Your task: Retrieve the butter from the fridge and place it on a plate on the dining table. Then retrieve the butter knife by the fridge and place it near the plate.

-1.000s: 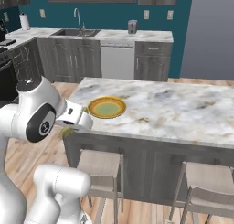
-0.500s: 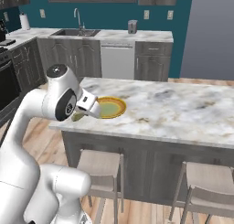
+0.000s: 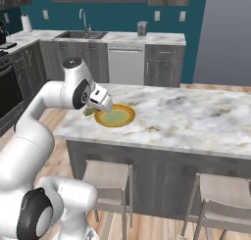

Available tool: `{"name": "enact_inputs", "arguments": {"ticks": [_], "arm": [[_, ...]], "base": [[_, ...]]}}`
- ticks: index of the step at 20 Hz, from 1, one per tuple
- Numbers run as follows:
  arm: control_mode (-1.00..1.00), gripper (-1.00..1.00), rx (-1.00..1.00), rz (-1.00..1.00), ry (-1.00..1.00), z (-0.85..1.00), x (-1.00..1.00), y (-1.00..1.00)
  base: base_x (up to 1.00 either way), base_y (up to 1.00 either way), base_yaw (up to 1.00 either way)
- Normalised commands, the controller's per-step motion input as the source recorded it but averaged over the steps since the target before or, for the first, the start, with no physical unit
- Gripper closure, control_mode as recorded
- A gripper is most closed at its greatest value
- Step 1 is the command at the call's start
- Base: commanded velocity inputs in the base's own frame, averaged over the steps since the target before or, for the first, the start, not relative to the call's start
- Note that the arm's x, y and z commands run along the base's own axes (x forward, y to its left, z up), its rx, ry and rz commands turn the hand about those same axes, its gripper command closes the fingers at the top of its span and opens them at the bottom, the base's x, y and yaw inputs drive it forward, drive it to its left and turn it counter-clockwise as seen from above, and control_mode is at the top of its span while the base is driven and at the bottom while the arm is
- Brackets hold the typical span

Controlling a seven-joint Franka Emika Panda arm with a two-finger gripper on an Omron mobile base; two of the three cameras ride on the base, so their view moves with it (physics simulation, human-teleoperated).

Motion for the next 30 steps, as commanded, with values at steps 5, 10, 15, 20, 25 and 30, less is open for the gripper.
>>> {"name": "enact_inputs", "arguments": {"ticks": [5,10,15,20,25,30], "arm": [[-1.0,1.0,0.0,-0.01,0.0,-0.17,0.76,0.0],[-1.0,1.0,0.01,-0.01,0.0,-0.3,0.93,0.0],[-1.0,1.0,0.0,-0.04,0.0,-0.42,0.75,0.05],[-1.0,1.0,0.04,-0.12,0.0,-0.51,0.73,0.13],[-1.0,1.0,0.05,-0.15,0.0,-0.55,0.53,0.02],[-1.0,1.0,0.06,-0.15,0.0,-0.58,0.25,0.0]], "base": [[0.0,0.0,0.0],[0.0,0.0,0.0],[0.0,0.0,0.0],[0.0,0.0,0.0],[0.0,0.0,0.0],[0.0,0.0,0.0]]}}
